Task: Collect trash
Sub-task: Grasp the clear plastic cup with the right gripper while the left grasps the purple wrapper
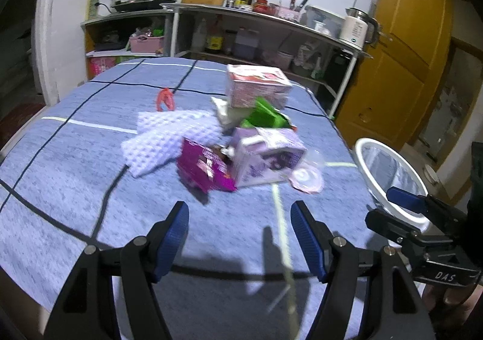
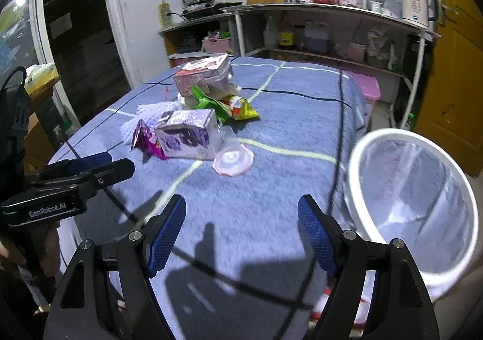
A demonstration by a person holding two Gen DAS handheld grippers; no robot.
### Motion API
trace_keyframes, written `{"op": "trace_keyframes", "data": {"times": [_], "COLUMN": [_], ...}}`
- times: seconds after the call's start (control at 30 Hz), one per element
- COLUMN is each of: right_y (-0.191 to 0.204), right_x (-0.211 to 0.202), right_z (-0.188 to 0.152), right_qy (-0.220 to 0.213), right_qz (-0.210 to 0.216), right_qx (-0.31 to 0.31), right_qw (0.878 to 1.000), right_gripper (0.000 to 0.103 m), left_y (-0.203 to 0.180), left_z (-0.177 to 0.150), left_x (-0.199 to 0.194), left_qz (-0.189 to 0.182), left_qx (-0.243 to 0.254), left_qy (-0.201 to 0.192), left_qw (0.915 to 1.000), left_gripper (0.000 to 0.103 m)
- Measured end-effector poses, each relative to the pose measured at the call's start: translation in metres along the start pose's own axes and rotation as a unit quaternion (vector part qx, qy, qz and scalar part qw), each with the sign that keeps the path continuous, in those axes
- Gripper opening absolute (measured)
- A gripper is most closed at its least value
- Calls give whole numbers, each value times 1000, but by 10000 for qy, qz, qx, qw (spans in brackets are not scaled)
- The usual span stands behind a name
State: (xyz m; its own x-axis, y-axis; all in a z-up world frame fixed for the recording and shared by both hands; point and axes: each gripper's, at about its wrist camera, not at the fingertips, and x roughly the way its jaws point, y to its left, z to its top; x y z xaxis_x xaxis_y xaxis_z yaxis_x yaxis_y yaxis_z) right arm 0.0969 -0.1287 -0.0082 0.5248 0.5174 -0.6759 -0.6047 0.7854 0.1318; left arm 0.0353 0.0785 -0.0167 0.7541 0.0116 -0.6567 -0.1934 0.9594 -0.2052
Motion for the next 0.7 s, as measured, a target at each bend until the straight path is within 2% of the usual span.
{"op": "trace_keyframes", "data": {"times": [0.13,0.4,0.57,0.63,0.7], "right_y": [2,6,6,6,6], "right_x": [15,48,67,72,76], "right_z": [15,40,48,51,51], "right_qy": [37,208,352,411,460], "right_qz": [91,328,391,416,444], "right_qx": [-43,-112,-131,-138,-126], "right_qw": [9999,9992,9985,9982,9979], "right_gripper": [75,61,56,53,44], "left_y": [14,28,33,34,35], "left_z": [10,24,27,27,27], "left_x": [9,28,38,41,44], "left_qz": [33,30,24,19,13], "left_qx": [-170,-388,-445,-465,-459], "left_qy": [-31,-38,26,55,74], "left_qw": [9998,9992,9990,9989,9989], "left_gripper": [72,71,67,63,58]}}
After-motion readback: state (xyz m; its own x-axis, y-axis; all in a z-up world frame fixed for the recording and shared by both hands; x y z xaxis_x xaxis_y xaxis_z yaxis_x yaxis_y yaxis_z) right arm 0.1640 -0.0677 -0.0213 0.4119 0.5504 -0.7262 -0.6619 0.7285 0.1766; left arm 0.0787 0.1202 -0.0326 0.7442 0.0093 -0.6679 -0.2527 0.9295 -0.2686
